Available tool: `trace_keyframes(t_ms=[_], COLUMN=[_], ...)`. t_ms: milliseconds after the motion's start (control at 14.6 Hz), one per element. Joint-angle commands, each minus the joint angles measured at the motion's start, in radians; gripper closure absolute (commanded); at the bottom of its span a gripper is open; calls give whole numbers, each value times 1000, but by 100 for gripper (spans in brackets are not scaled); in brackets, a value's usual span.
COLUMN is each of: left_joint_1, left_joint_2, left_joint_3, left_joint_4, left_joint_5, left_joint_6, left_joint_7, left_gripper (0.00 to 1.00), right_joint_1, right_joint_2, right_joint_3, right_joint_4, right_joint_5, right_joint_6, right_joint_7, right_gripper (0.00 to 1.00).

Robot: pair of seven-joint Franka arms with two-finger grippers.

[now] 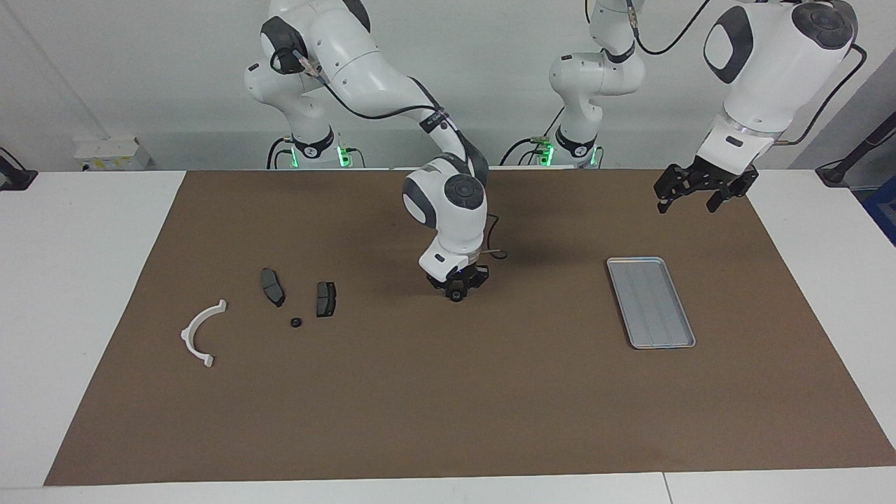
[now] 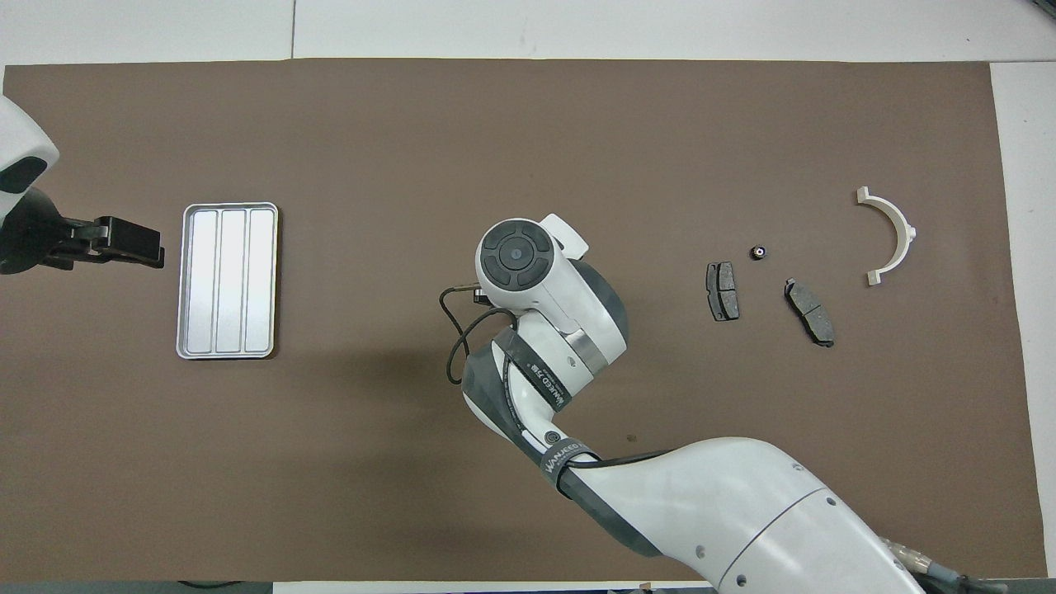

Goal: Pick bearing gear from pile to tray
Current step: 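Carry the ring with the right gripper to mid-table and release it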

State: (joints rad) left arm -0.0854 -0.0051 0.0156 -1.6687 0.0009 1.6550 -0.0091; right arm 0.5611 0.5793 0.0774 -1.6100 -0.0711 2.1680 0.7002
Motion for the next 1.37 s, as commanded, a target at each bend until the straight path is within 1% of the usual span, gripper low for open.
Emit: trace_keyframes(t_ms=[0,137,274,411,549,686,823,891,1029,1097,1303], left_joint_1=[9,9,9,9,9,9,9,9,9,9,1], left_joint_2=[-18,-18,-18,-18,-18,-18,-18,-18,-18,-18,-19], left_joint_3=[-8,-8,-8,-8,-8,-8,-8,-8,-8,-8,-28], left_joint_4=[-14,-16,-14,-14,-14,-14,-14,-16,-14,-14,-17], left_joint_5=[5,5,5,5,5,5,5,5,5,5,5], left_joint_6=[0,0,0,0,0,0,0,0,0,0,-7], left_joint_7=[-2,-2,-2,-2,-2,-2,-2,-2,-2,-2,-6], left_gripper=[0,0,0,0,0,0,0,0,0,0,0], right_joint_1=[-21,-100,-205,-301,-357,-441,-499,-504,-517,-530,-541], right_joint_2=[-24,-91,-169,-206,-220,-220,-228,-239,-239,-236,-228], right_joint_3=[-8,-5,-4,-2,-13,-10,-8,-8,-10,-10,-10], right_joint_4=[86,120,121,121,119,116,64,32,-23,-48,-100], right_joint_5=[-15,-4,10,10,-12,-15,-3,-3,-3,-3,-3], right_joint_6=[-135,-222,-290,-318,-309,-294,-217,-186,-114,-71,1], right_joint_7=[32,-28,-173,-284,-437,-549,-603,-605,-625,-636,-657], right_gripper=[0,0,0,0,0,0,0,0,4,4,4])
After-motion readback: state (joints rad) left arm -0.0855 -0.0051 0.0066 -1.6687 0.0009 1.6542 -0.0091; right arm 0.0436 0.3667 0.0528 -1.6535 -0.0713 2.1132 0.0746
